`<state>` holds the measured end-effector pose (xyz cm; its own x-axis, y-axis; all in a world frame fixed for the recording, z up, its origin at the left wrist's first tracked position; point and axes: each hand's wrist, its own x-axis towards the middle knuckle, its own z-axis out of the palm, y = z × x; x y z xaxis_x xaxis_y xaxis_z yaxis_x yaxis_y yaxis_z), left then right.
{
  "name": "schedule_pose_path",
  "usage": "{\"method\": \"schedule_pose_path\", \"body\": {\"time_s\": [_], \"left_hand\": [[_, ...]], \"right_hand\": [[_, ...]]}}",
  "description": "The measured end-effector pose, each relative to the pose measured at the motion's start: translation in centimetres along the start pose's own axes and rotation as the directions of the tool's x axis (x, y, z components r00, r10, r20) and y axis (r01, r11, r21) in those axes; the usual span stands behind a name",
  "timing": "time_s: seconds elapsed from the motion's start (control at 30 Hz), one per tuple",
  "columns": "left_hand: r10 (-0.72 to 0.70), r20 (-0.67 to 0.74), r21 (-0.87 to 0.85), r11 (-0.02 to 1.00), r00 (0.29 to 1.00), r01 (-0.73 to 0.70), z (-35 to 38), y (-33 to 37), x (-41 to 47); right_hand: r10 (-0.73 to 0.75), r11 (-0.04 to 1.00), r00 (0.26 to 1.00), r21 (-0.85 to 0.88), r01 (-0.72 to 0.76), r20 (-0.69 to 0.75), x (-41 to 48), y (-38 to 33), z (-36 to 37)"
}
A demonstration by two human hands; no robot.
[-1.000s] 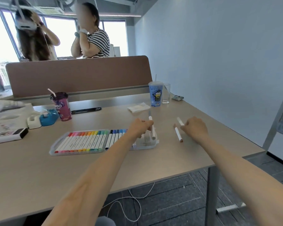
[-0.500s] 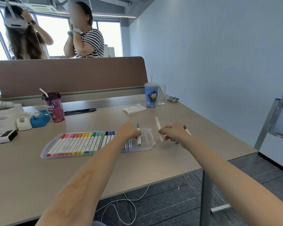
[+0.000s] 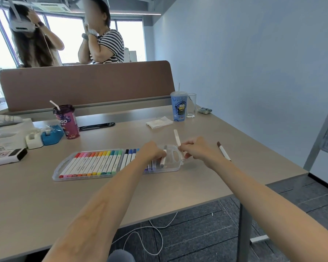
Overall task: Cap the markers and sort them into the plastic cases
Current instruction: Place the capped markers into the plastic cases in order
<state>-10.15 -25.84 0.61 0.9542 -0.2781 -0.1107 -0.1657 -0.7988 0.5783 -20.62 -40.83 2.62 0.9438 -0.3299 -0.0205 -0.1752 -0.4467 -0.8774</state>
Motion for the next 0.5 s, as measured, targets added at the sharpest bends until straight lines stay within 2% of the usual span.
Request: {"method": "schedule_pose_path", "body": {"time_s": [0.3, 0.5], "left_hand": [[0.032, -0.083, -0.036, 0.999, 0.996, -0.035, 1.05, -0.07, 0.01], [0.011, -0.021, 0.004, 1.000, 1.000, -0.011, 0.85, 0.43, 0.05]], "right_hand": [[0.013, 0.999, 1.000, 0.036, -0.014, 0.027, -0.24, -0.20, 0.75], [0.005, 1.000, 1.000, 0.028, -0.005, -0.001, 0.30, -0.09, 0.38]]}}
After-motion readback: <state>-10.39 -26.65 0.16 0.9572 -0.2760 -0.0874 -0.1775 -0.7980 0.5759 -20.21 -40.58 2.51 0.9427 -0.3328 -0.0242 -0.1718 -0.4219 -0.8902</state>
